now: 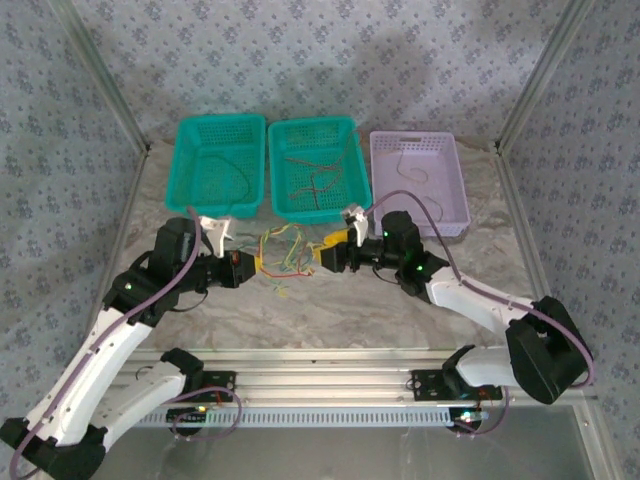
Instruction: Untangle the cables
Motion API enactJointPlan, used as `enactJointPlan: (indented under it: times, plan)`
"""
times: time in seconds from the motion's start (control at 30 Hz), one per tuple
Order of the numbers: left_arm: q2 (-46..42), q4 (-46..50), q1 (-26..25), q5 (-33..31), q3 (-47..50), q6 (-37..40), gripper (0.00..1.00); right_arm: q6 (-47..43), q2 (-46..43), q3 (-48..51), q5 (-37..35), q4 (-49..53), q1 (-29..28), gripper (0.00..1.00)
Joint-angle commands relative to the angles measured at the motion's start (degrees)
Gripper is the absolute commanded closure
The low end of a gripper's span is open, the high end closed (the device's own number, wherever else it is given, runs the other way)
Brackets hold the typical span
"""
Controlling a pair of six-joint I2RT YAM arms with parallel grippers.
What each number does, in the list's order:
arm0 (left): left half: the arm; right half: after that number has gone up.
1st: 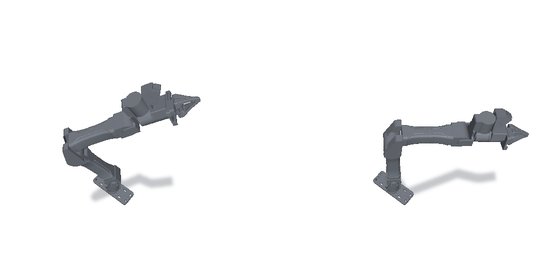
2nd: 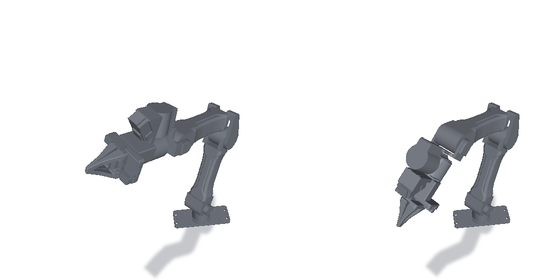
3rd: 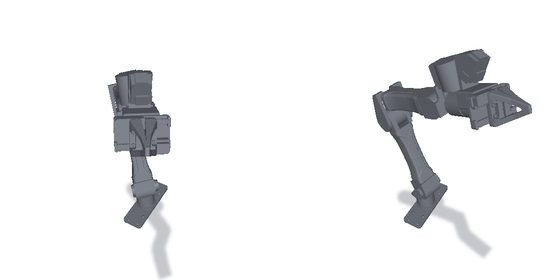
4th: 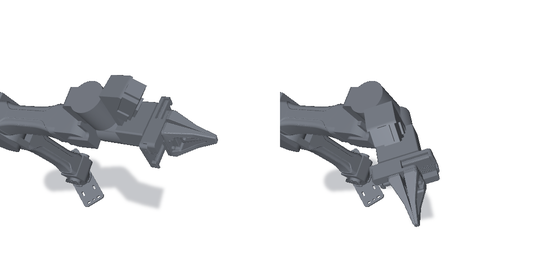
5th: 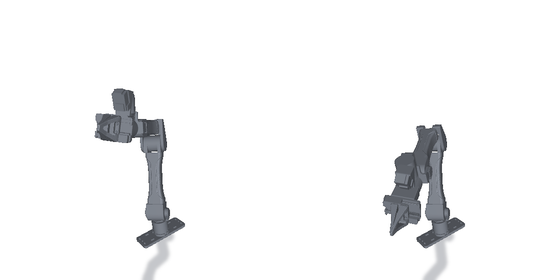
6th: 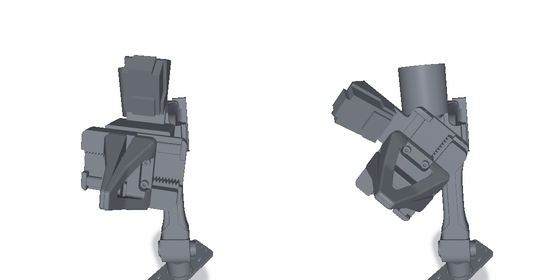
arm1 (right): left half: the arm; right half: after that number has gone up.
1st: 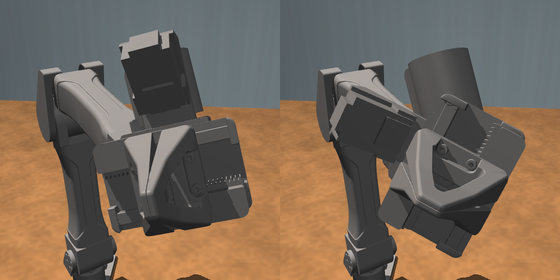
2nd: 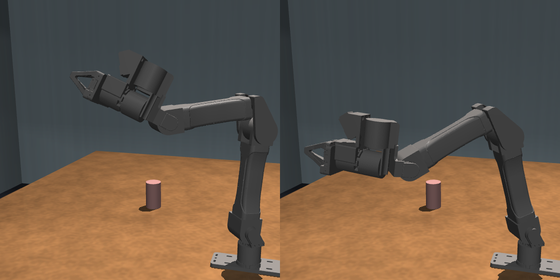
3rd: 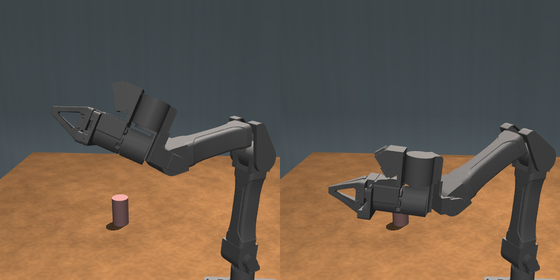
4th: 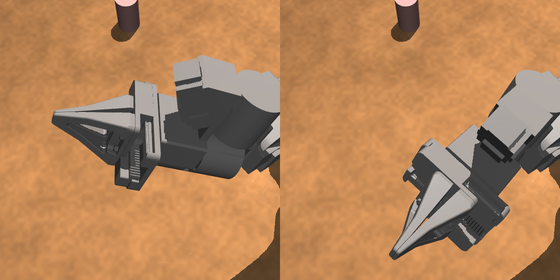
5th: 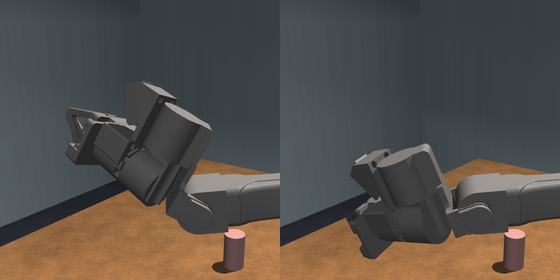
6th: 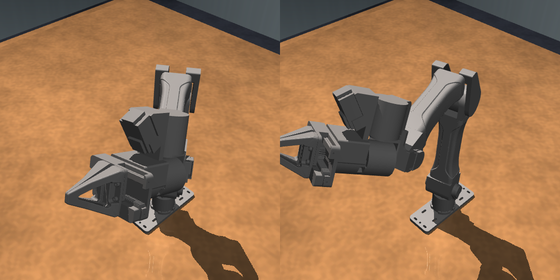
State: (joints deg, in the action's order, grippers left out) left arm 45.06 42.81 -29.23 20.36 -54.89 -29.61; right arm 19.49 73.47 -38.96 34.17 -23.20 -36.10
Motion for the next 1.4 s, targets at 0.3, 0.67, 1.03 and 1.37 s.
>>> enactJointPlan:
  times: [0.3,0.67,1.03,1.37]
  plan:
    - [-0.6,-1.7,0.1,1.0,0.4,0.4,1.00,3.6,-3.4,1.3,4.4,-4.7,2.3,0.37]
    - [-0.3,-1.6,0.2,0.9,0.1,0.5,1.00,5.5,-3.4,1.9,6.5,-7.0,3.4,0.37]
    - [0.0,-2.1,0.2,1.0,0.0,0.3,1.00,6.3,-6.8,2.5,7.0,-4.8,6.1,0.34]
    - [0.6,-2.2,0.2,1.3,-0.8,0.2,1.00,5.2,2.1,-0.3,6.9,-6.3,-0.5,0.35]
